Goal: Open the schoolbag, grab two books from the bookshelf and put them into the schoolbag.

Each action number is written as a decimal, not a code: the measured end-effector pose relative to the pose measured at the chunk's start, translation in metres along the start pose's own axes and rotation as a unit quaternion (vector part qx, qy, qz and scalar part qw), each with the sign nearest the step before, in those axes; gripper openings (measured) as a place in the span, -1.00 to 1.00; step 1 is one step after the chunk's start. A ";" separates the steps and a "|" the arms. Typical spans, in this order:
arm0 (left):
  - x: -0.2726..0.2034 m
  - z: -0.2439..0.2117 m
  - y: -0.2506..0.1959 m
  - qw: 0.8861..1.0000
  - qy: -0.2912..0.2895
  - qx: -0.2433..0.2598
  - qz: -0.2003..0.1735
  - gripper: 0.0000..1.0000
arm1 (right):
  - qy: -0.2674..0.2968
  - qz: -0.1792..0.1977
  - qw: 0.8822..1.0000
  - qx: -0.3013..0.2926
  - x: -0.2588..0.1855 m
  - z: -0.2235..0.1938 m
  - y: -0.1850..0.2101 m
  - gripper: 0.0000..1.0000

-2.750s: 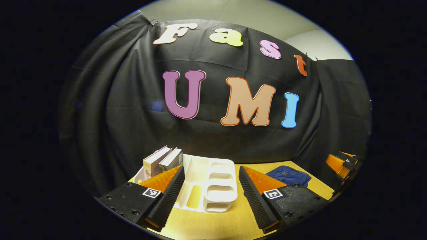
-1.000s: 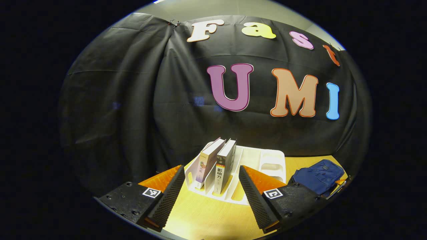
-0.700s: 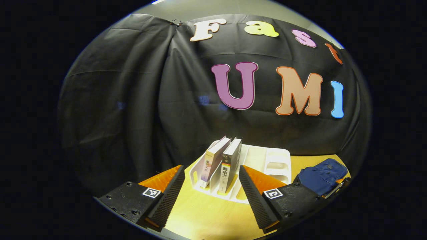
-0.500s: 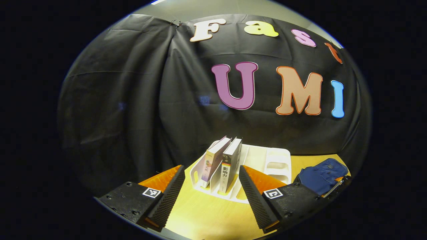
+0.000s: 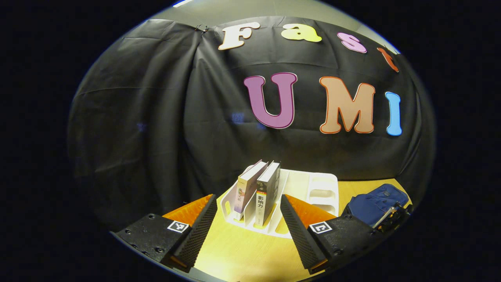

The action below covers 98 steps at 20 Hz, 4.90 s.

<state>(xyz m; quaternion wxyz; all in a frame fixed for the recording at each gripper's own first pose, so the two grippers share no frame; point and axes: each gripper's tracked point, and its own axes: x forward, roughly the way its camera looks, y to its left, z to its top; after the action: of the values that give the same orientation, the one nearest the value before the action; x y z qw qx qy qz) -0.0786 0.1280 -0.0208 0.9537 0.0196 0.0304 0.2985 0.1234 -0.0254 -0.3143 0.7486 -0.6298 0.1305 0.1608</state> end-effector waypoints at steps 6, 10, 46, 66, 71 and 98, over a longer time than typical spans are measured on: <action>0.010 0.007 -0.007 1.000 0.001 0.026 -0.012 0.90 | -0.006 -0.020 1.000 0.018 -0.002 0.003 -0.010 -0.95; 0.025 0.004 -0.009 0.999 0.017 0.043 -0.024 0.93 | -0.007 -0.031 0.999 0.029 -0.005 0.007 -0.021 -0.91; 0.170 -0.073 -0.025 0.878 0.450 0.042 -0.156 0.68 | 0.001 -0.043 0.993 0.109 -0.010 0.006 -0.060 -0.91; 0.211 -0.117 -0.050 0.786 0.582 0.154 -0.139 -0.22 | 0.015 -0.046 0.993 0.104 -0.010 0.004 -0.058 -0.91; 0.193 -0.119 -0.051 0.780 0.607 0.124 -0.092 -0.22 | 0.012 -0.042 0.994 0.102 -0.006 0.005 -0.059 -0.91; 0.009 0.036 -0.032 0.817 0.558 0.050 -0.135 -0.23 | 0.012 -0.036 0.992 0.122 -0.009 0.003 -0.069 -0.91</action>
<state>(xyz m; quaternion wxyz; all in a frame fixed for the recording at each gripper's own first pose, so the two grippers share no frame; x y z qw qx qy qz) -0.0507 0.1055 0.0124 0.8018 -0.1065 0.5745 0.1251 0.1428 -0.0336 -0.2479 0.8237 -0.5398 0.1353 0.1090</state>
